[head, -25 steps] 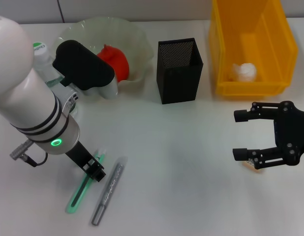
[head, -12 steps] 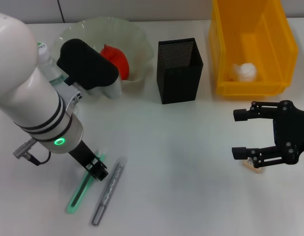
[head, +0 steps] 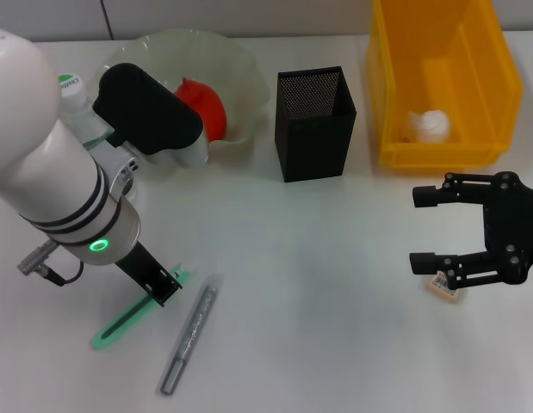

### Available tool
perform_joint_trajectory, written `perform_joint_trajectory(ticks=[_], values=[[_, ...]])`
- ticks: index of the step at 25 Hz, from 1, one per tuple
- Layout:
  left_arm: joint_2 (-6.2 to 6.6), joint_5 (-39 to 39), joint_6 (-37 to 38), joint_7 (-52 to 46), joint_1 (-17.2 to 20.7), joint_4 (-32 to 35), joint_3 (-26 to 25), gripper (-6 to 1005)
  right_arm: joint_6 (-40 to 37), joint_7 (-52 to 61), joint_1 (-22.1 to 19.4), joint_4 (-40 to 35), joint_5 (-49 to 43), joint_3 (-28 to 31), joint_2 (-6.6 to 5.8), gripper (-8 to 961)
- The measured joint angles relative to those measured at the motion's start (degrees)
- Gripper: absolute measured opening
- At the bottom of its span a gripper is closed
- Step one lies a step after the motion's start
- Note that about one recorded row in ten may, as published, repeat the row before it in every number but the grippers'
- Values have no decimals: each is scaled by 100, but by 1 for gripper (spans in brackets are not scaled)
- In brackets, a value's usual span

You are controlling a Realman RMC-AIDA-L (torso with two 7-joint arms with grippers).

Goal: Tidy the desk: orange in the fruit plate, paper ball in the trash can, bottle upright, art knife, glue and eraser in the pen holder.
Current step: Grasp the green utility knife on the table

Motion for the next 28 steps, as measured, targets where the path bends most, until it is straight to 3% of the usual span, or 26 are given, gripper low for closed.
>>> perform_joint_trajectory(ticks=[9,21,25,28], values=[[44,5,136,105,446,859,-280,9,-12,54,-43,2,57,122,-6,843],[8,7,270,35,414,854,-267,-1,-20,65,-75,57,65,142,-4,843],[6,-16,263,24,297,633,-253,20,-20,64,-80,103,65,142,-11,843],[2,-42,258,23,226,524,-219,197,-20,52,-80,109,65,142,-13,842]])
